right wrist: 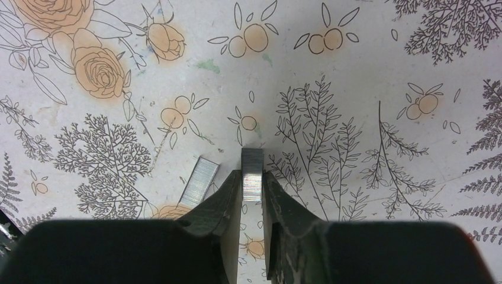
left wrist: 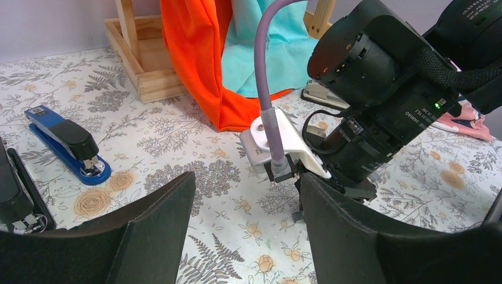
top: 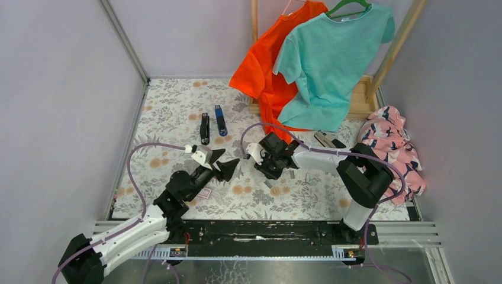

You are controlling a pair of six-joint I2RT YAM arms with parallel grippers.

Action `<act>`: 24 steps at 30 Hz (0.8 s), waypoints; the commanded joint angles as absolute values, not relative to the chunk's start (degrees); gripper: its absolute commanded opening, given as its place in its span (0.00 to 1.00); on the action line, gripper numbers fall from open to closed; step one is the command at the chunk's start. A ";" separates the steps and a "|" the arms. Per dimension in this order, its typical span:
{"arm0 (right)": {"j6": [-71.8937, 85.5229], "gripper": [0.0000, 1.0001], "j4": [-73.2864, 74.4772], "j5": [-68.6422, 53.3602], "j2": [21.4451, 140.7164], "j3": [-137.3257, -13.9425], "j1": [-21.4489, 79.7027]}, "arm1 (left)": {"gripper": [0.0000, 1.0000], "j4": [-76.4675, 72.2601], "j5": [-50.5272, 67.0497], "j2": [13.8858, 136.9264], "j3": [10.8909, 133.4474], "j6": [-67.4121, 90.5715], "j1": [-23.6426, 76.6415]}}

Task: Unload the staples from the stapler
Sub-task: Pick up the staple from the center of the board, then place the staple in the staple box.

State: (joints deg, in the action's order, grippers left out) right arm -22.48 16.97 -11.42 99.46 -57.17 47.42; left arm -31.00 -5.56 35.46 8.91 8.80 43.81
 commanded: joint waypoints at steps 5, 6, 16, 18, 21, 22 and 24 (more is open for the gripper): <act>-23.13 0.18 18.90 -13.92 95.56 -58.29 44.61 | 0.73 -35.70 -4.04 37.20 8.46 9.76 43.62; -23.24 0.18 19.17 -14.40 94.29 -58.32 44.00 | 0.73 -36.96 -3.54 38.08 8.44 10.16 43.64; -23.00 0.18 20.37 -15.42 88.98 -56.91 33.00 | 0.73 -47.41 0.60 48.53 9.29 12.57 43.62; -22.90 0.18 20.75 -15.39 88.76 -56.70 30.87 | 0.73 -48.03 0.91 49.53 9.63 12.57 43.59; -23.01 0.18 21.38 -15.66 89.14 -56.60 28.94 | 0.73 -48.49 1.14 50.34 9.97 12.40 43.60; -23.00 0.18 21.50 -15.34 89.50 -56.69 28.46 | 0.73 -48.62 1.18 50.58 10.01 12.33 43.59; -22.92 0.18 21.89 -14.20 90.45 -56.95 27.71 | 0.73 -48.89 1.24 50.84 9.98 12.31 43.60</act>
